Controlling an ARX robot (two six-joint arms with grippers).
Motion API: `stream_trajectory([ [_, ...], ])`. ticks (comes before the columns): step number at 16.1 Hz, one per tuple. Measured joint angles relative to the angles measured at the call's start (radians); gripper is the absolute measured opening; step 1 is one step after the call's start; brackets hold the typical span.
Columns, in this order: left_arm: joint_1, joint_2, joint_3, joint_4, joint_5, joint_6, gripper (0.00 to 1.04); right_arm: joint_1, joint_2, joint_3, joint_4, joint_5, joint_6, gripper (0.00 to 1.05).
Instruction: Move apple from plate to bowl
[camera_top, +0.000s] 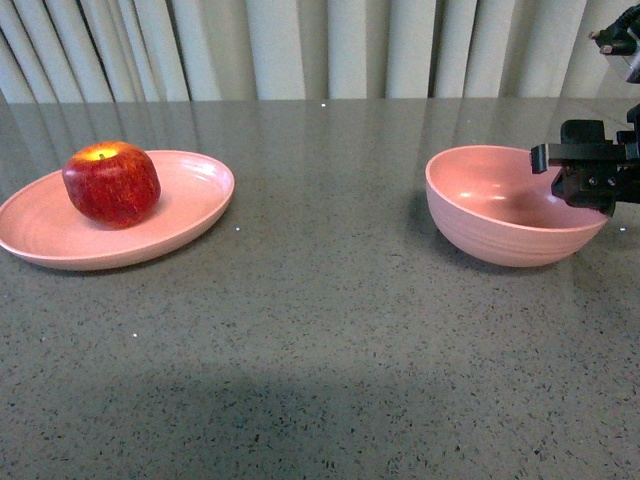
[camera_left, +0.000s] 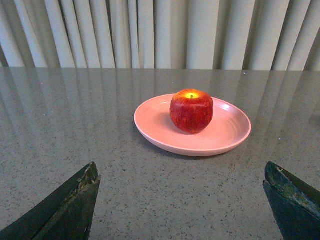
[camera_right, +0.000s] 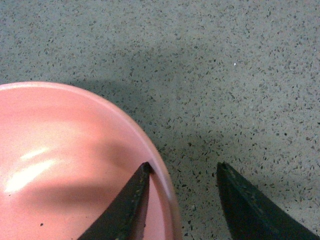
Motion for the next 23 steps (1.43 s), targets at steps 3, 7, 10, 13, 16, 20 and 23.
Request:
stream_trajectory([
  [3,0.000,0.000,0.000,0.000,0.000,0.000,0.98,0.001,-0.009,0.020,-0.025,-0.018,0.038,0.04],
  [7,0.000,0.000,0.000,0.000,0.000,0.000,0.98,0.001,-0.051,0.026,-0.056,-0.029,0.042,0.03],
  [10,0.000,0.000,0.000,0.000,0.000,0.000,0.98,0.039,-0.140,0.077,-0.065,-0.045,0.048,0.03],
  [13,0.000,0.000,0.000,0.000,0.000,0.000,0.98,0.114,-0.127,0.109,-0.085,-0.041,0.053,0.03],
  [16,0.000,0.000,0.000,0.000,0.000,0.000,0.98,0.212,-0.039,0.189,-0.103,-0.025,0.069,0.03],
  [20,0.000,0.000,0.000,0.000,0.000,0.000,0.98,0.289,0.095,0.281,-0.124,0.004,0.092,0.03],
  [23,0.000,0.000,0.000,0.000,0.000,0.000,0.98,0.309,0.148,0.325,-0.133,0.016,0.111,0.03],
])
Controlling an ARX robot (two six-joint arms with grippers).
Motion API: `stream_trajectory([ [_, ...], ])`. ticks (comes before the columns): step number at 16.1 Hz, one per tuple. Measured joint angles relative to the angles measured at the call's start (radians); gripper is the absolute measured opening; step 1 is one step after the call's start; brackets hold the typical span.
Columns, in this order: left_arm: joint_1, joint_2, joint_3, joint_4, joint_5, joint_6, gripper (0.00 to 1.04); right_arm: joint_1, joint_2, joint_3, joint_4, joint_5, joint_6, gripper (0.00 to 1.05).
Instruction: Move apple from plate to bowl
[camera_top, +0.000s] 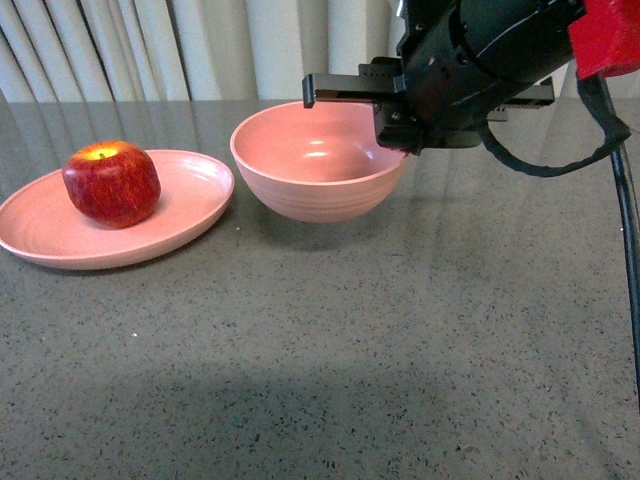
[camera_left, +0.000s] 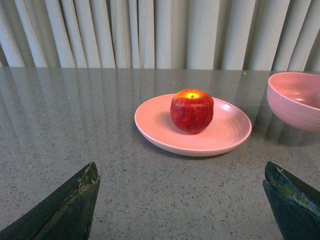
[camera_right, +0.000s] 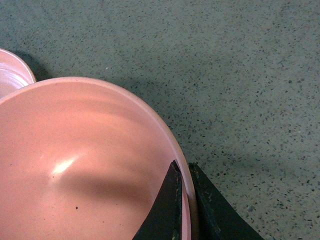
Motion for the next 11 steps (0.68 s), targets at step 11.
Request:
stream_trajectory([
  [11,0.000,0.000,0.000,0.000,0.000,0.000,0.98,0.027,0.082,0.060,-0.037,0.014,0.014,0.03],
])
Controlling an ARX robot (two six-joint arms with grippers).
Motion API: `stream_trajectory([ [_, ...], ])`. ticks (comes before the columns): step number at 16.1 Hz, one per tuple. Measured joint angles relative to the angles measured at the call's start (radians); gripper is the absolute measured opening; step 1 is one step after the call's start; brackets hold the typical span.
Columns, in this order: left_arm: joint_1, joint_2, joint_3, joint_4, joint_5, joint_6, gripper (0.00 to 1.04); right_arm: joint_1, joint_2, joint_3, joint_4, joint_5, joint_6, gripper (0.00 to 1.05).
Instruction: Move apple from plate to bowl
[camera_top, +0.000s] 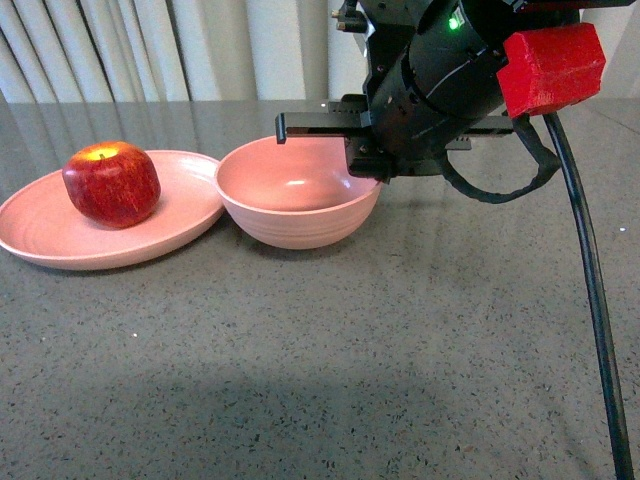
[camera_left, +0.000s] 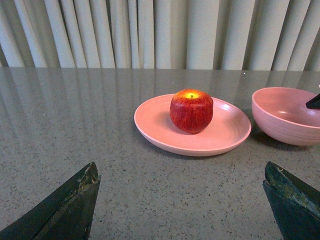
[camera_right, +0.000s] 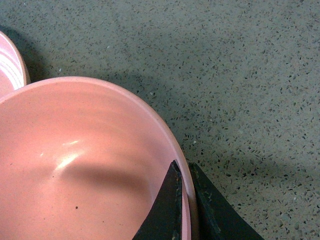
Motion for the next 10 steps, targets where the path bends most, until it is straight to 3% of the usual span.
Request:
stream_trajectory([
  [1,0.000,0.000,0.000,0.000,0.000,0.000,0.98,-0.001,0.002,0.009,-0.006,0.000,0.000,0.32],
  [6,0.000,0.000,0.000,0.000,0.000,0.000,0.98,-0.005,-0.038,0.007,0.014,-0.010,0.000,0.83],
  [8,0.000,0.000,0.000,0.000,0.000,0.000,0.98,-0.019,-0.114,-0.021,0.048,-0.025,0.009,1.00],
  [10,0.000,0.000,0.000,0.000,0.000,0.000,0.98,-0.032,-0.186,-0.060,0.093,-0.031,0.012,0.97],
])
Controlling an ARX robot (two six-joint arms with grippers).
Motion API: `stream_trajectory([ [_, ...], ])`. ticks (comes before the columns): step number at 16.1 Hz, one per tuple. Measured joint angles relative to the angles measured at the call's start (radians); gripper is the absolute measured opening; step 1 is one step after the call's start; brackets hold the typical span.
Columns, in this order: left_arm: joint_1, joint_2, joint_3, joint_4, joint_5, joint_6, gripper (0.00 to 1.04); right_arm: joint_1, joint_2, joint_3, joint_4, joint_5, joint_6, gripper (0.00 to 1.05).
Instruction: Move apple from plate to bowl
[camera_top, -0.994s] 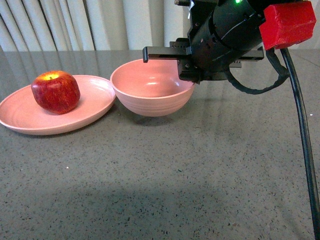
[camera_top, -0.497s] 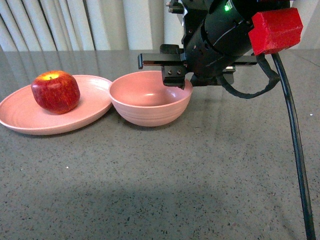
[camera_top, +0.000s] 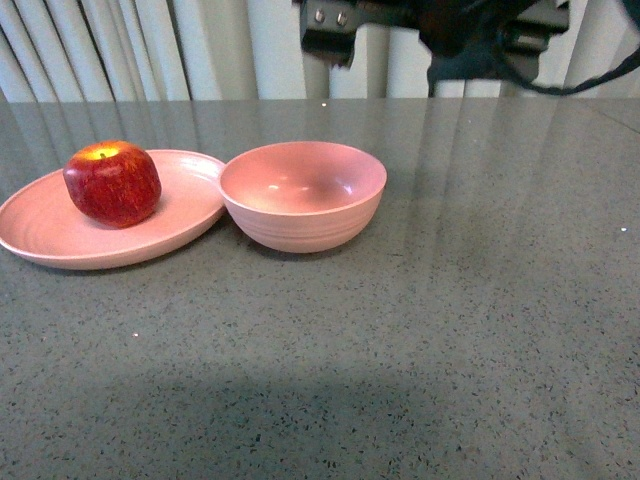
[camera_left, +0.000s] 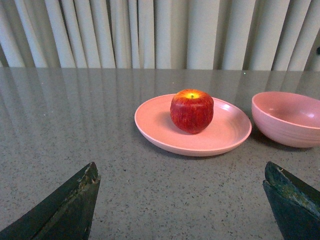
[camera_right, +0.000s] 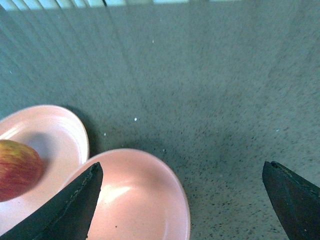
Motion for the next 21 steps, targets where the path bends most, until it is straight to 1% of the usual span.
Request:
stream_trajectory([
  [3,0.000,0.000,0.000,0.000,0.000,0.000,0.98,-0.011,-0.041,-0.028,0.023,-0.004,0.001,0.98],
  [5,0.000,0.000,0.000,0.000,0.000,0.000,0.98,-0.031,-0.150,-0.123,0.100,-0.025,0.011,0.98],
  [8,0.000,0.000,0.000,0.000,0.000,0.000,0.98,-0.097,-0.463,-0.395,0.290,-0.048,0.056,0.98],
  [10,0.000,0.000,0.000,0.000,0.000,0.000,0.98,-0.142,-0.616,-0.525,0.338,-0.049,0.080,0.98],
  [13,0.000,0.000,0.000,0.000,0.000,0.000,0.98,-0.203,-0.840,-0.731,0.323,-0.048,0.101,0.98],
  [16,0.000,0.000,0.000,0.000,0.000,0.000,0.98,-0.242,-1.062,-0.888,0.244,-0.057,0.115,0.98],
  [17,0.000,0.000,0.000,0.000,0.000,0.000,0.98,-0.241,-1.118,-0.921,0.253,-0.021,0.093,0.95],
  [18,0.000,0.000,0.000,0.000,0.000,0.000,0.98,-0.241,-1.193,-0.972,0.264,0.081,0.008,0.84],
  [19,0.000,0.000,0.000,0.000,0.000,0.000,0.98,-0.275,-1.273,-1.039,0.247,0.097,-0.084,0.73],
  [20,0.000,0.000,0.000,0.000,0.000,0.000,0.98,-0.309,-1.328,-1.094,0.233,0.089,-0.140,0.64],
  [21,0.000,0.000,0.000,0.000,0.000,0.000,0.98,-0.340,-1.384,-1.151,0.226,0.066,-0.185,0.51],
])
